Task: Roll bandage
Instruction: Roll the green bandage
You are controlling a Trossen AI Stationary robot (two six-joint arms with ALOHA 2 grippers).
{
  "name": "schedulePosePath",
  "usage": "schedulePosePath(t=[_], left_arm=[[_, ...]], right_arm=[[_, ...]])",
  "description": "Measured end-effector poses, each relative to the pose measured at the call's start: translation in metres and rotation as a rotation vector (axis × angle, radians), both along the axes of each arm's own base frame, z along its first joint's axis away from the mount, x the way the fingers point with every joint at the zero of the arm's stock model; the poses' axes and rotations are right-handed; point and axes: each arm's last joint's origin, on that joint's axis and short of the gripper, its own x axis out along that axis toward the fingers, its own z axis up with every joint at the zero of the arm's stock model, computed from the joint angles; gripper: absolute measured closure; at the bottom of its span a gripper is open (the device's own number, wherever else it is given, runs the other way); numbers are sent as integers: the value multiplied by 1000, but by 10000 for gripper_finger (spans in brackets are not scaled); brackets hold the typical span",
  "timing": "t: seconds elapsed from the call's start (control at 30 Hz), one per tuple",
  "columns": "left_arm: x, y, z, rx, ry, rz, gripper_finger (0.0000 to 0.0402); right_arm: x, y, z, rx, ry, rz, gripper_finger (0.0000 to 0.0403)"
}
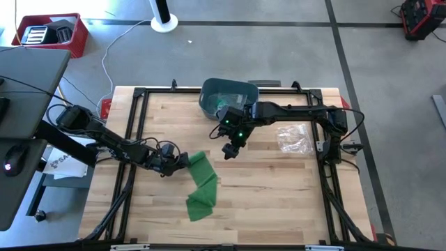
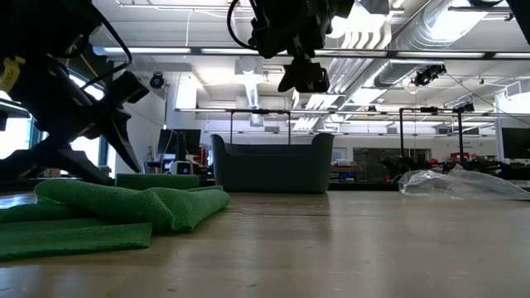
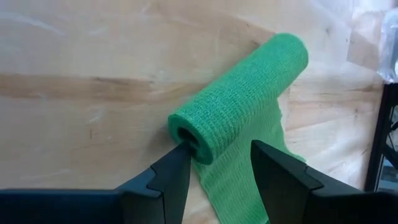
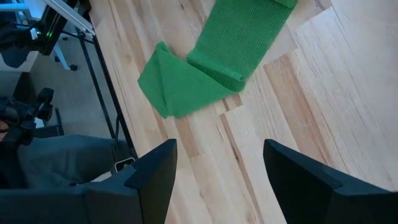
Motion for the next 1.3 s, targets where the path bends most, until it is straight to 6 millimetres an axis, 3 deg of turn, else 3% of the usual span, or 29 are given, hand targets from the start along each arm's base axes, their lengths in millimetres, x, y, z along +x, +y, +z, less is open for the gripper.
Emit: schedulePosePath(t=[1.3], left_arm=[[4, 18, -3, 120, 35, 61, 241]], right_arm=[[0, 0, 0, -2, -3, 1, 171]])
